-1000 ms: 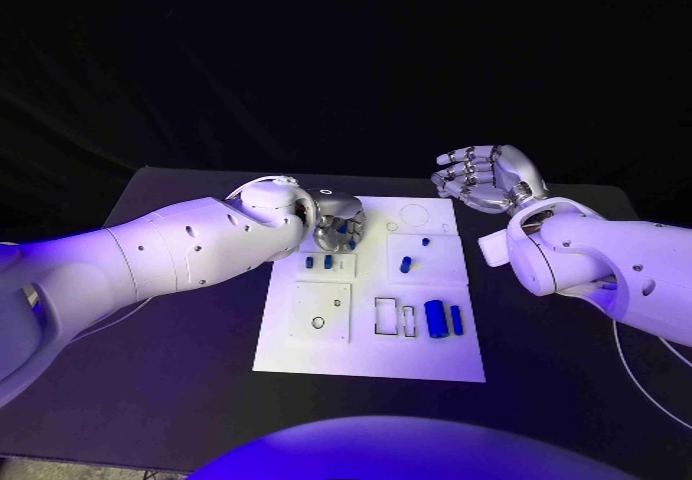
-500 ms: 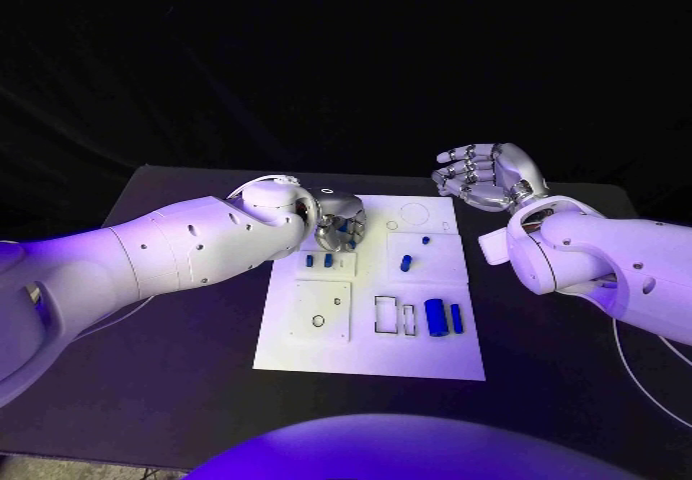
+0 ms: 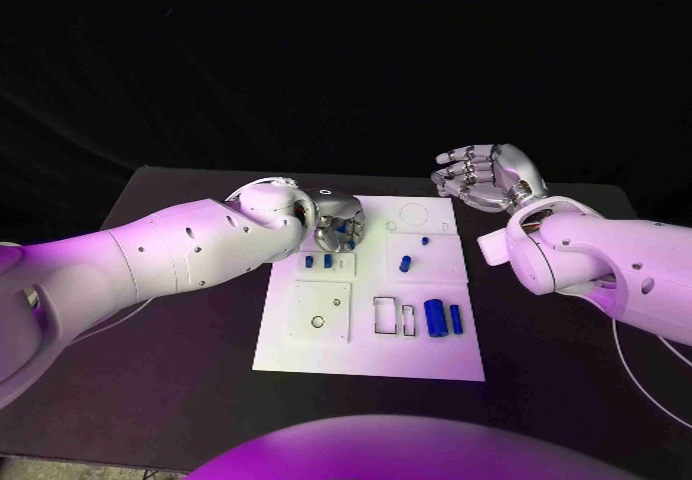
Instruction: Assemble the parts on the task board
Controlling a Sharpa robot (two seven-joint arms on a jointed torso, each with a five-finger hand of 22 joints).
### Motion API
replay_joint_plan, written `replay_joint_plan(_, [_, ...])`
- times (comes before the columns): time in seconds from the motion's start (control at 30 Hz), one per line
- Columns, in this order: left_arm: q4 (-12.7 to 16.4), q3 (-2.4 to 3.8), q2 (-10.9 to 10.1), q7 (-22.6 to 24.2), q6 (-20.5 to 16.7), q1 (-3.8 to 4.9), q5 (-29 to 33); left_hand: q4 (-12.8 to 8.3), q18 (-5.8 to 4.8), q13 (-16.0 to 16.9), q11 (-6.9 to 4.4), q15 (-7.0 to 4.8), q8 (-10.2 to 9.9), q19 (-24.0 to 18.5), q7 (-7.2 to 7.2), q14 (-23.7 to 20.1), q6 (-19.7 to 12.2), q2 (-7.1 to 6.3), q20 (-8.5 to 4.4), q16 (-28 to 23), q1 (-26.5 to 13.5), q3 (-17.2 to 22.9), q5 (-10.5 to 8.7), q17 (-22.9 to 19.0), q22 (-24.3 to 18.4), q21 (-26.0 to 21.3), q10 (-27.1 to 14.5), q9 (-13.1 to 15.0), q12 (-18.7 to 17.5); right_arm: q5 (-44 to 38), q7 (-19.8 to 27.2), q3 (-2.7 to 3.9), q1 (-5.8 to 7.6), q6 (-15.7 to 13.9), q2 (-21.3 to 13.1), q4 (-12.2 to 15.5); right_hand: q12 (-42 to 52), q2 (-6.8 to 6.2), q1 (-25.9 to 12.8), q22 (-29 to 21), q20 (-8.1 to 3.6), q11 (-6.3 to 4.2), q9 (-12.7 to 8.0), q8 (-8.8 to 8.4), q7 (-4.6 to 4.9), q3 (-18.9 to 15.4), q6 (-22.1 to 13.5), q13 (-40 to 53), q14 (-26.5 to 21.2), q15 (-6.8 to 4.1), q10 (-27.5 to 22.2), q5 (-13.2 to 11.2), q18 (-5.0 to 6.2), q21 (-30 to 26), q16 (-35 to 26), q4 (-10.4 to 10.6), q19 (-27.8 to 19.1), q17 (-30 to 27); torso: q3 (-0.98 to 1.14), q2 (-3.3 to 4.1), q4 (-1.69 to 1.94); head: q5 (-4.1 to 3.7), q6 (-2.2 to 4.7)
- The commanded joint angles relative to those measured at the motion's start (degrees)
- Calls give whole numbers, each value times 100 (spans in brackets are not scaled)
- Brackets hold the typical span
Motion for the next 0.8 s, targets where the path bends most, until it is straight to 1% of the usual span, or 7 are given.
replay_joint_plan(0.03, [76, 17, -57, 85, -233, -8, 85, -38, -51, 11, 11, -11, -35, 54, 1, 50, 41, 9, 1, 28, -71, 14, -16, -1, 21, 39, 51, 16, -48, -21, 19, 0, -4, 91, 7, -5, -38, -9, -53, -4, 50, 28, -5, -16, 364, 26, 28, -6, -29, 15, 0, -18, 101, -38, -36, 2, -9, -5, -2, -6, 3, 4, 9])
replay_joint_plan(0.1, [152, 38, -123, 92, -277, -8, 141, -51, -53, 10, 12, -11, -46, 63, 3, 59, 47, 6, 1, 28, -87, 25, -17, 3, 34, 49, 65, 17, -72, -22, 17, 0, -5, 88, 7, -9, -38, -9, -53, -4, 50, 28, -5, -16, 364, 26, 28, -6, -29, 15, 0, -18, 101, -38, -36, 2, -9, -5, -3, -8, 5, 5, 19])
replay_joint_plan(0.27, [382, 163, -353, 74, -362, -8, 331, -68, -55, 9, 15, -9, -62, 71, 6, 66, 60, -2, 1, 24, -117, 37, -19, -9, 46, 61, 87, 20, -110, -30, 22, -1, -11, 62, -2, -17, -39, -9, -54, -6, 50, 29, -5, -16, 365, 26, 30, -6, -29, 16, 1, -18, 101, -38, -37, 1, -9, -6, 0, -16, 18, 8, 30])
replay_joint_plan(0.33, [459, 206, -443, 64, -380, -8, 385, -72, -55, 10, 15, -8, -66, 74, 6, 70, 65, -5, 0, 24, -129, 38, -19, -9, 48, 63, 97, 21, -121, -32, 17, -2, -13, 60, -7, -19, -41, -11, -60, -15, 52, 30, -5, -15, 368, 26, 37, -7, -27, 17, 2, -19, 101, -38, -41, 0, -10, -12, 2, -15, 17, 12, 27])
replay_joint_plan(0.43, [585, 259, -601, 53, -414, -8, 468, -78, -56, 11, 15, -8, -72, 77, 7, 73, 72, -13, 0, 22, -147, 39, -21, -15, 52, 67, 109, 23, -136, -34, 14, -2, -15, 55, -16, -21, -41, -11, -61, -18, 52, 31, -5, -15, 368, 27, 39, -7, -26, 17, 3, -20, 101, -38, -42, -1, -9, -14, 2, -19, 28, 10, 13])
replay_joint_plan(0.57, [702, 290, -779, 40, -424, -8, 533, -85, -56, 12, 15, -7, -79, 81, 6, 76, 75, -24, 0, 20, -162, 38, -23, -18, 57, 70, 118, 24, -151, -35, 10, -3, -16, 52, -27, -25, -41, -11, -61, -18, 52, 31, -5, -15, 368, 27, 39, -7, -26, 17, 3, -20, 101, -38, -42, -1, -9, -14, -2, -12, 26, 14, 18])
replay_joint_plan(0.8, [760, 303, -997, -3, -251, -10, 585, -93, -55, 14, 14, -8, -87, 78, 5, 74, 80, -35, 0, 14, -179, 36, -25, -38, 51, 69, 129, 26, -167, -35, 6, -4, -17, 51, -43, -26, -43, -13, -63, -23, 53, 32, -6, -16, 369, 26, 40, -7, -26, 18, 2, -20, 101, -38, -44, -2, -9, -17, -1, -4, 17, 35, 17])
